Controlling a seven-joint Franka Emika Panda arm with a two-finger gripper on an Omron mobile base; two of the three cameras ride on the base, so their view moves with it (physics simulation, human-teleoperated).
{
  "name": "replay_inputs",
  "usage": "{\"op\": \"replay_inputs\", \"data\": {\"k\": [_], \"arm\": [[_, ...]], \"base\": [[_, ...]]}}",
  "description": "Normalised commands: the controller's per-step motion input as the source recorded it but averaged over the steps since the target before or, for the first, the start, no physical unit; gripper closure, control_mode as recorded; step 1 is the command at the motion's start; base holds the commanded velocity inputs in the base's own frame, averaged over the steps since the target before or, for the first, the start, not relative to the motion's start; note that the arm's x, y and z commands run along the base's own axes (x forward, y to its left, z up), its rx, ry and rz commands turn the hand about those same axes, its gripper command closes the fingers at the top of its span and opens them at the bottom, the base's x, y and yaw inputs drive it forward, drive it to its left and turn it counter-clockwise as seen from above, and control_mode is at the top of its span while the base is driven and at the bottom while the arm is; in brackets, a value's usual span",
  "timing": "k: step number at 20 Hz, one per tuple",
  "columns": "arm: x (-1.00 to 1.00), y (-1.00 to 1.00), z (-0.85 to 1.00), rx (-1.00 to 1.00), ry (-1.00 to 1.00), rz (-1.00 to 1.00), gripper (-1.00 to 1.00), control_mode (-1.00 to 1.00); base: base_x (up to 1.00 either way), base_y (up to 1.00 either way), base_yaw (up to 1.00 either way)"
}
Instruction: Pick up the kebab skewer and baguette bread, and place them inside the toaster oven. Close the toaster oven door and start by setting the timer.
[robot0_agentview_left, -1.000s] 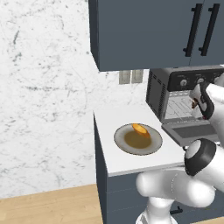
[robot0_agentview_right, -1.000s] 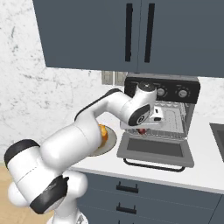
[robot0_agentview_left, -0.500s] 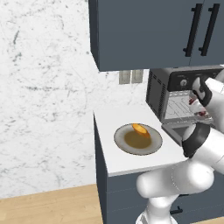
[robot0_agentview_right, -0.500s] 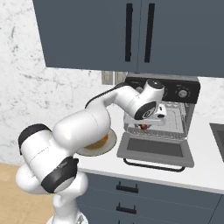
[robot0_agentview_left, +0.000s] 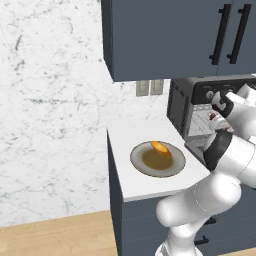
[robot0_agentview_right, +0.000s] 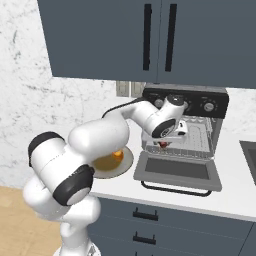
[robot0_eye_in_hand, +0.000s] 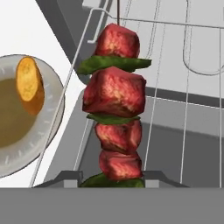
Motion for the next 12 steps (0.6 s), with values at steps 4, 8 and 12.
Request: {"op": "replay_inputs", "data": {"k": [4,8,12], "arm": [[0.17,-0.01,-0.21,0.00,0.00,0.00,1.00,-1.00],[0.29,0.00,-0.28,0.00,0.00,0.00,1.00,-1.00],[0.26,0.00,-0.12,0.00,0.00,0.00,1.00,-1.00]], "base": [[0.00,0.00,0.00],[0.00,0.00,0.00],[0.00,0.00,0.00]]}}
